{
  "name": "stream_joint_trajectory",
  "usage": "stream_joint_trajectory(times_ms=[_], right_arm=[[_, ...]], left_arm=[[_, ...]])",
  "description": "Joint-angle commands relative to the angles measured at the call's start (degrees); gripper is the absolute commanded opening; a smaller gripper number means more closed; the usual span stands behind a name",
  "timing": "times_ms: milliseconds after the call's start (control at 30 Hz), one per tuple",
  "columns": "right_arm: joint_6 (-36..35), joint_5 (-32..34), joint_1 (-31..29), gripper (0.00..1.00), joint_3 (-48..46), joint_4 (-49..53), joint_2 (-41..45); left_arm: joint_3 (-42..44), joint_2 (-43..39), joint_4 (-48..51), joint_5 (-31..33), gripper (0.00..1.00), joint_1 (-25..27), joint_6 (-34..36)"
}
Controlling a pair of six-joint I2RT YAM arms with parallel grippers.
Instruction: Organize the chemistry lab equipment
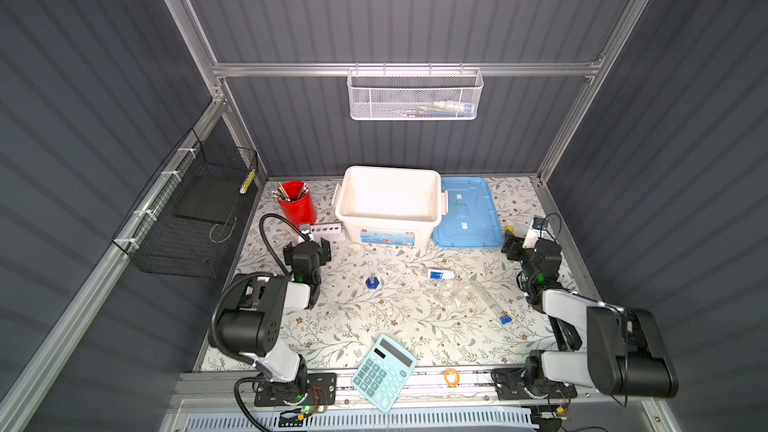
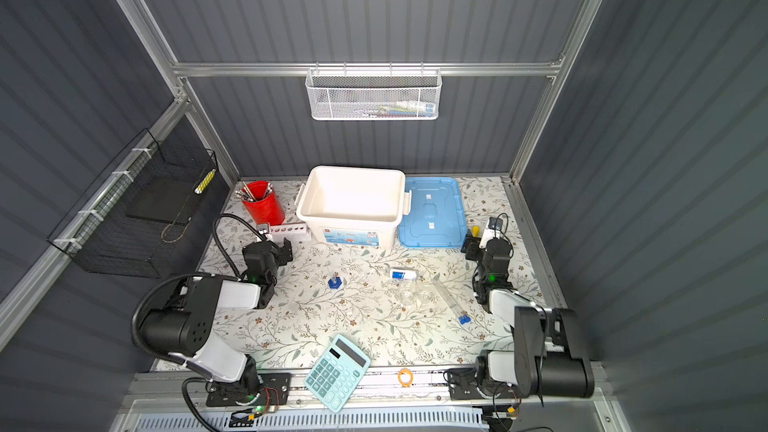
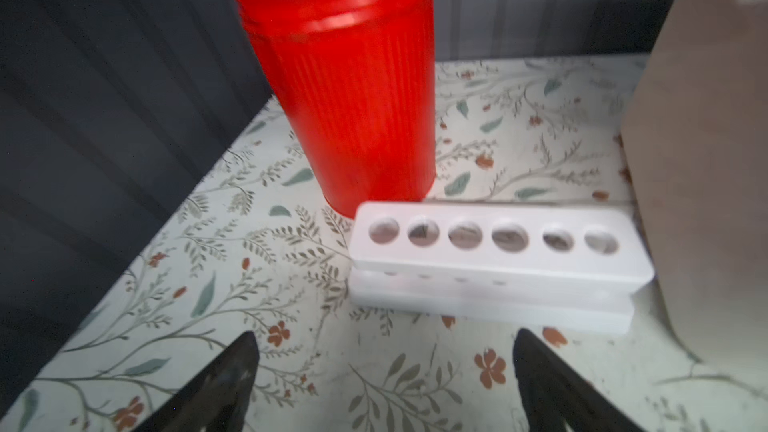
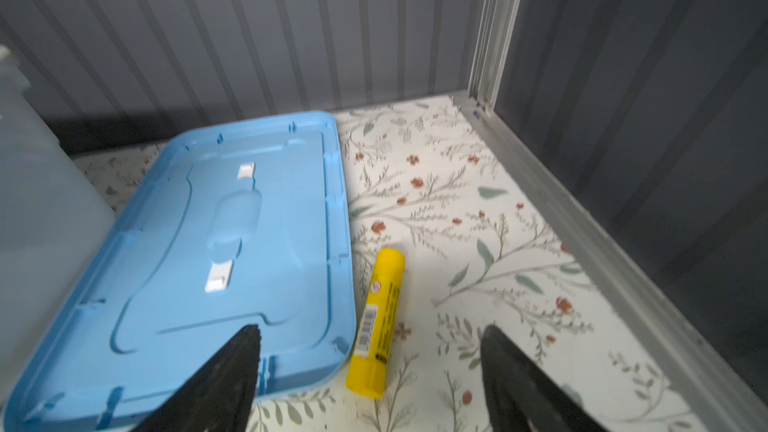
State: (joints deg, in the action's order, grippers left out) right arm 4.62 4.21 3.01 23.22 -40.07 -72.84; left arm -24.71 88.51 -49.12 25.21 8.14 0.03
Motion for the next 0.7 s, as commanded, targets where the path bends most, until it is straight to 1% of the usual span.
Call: stream_joint_trajectory(times_ms=[0,67,100,133,267,367,433,533,567,667], right_arm=[[1.19,1.07,-0.98,0.81,5.66,15.94,6.23],[2.67,4.48,-2.02,0.80,8.52,23.49,8.29],[3.49,4.83,-2.14,0.80,9.65,26.85,8.41],[4.18,4.39,-2.13,0.80,10.60,30.01,10.50],[9.60,0.29,-3.29,0.78,14.83,41.45,12.36],[9.24,0.36,-7.41,0.77,20.03,52.45,12.50],[8.60,2.43,-10.17,0.76,25.58,62.82,11.71],[8.03,5.14,-11.79,0.69,33.17,76.56,9.25],[7.99,4.59,-11.87,0.69,35.44,80.90,7.51],[8.20,2.26,-12.55,0.67,39.25,89.26,4.15]], left_arm=[[-1.13,-6.74,8.90,4.51,0.93,-0.41,-3.97],[-2.77,-10.06,15.57,5.55,0.91,-0.36,-5.70],[-2.92,-11.58,16.91,5.53,0.90,-0.32,-6.19],[-3.49,-13.07,19.19,5.80,0.90,-0.28,-7.16],[-5.91,-17.84,25.78,5.61,0.85,0.24,-8.79],[-8.09,-21.92,29.01,3.74,0.84,1.98,-7.90],[-9.93,-24.45,30.91,4.40,0.85,3.98,-7.44],[-12.50,-27.11,33.14,3.33,0.87,5.68,-7.03],[-13.44,-27.42,33.95,1.63,0.88,5.99,-6.73],[-17.56,-26.74,37.56,-3.22,0.88,6.66,-6.46]])
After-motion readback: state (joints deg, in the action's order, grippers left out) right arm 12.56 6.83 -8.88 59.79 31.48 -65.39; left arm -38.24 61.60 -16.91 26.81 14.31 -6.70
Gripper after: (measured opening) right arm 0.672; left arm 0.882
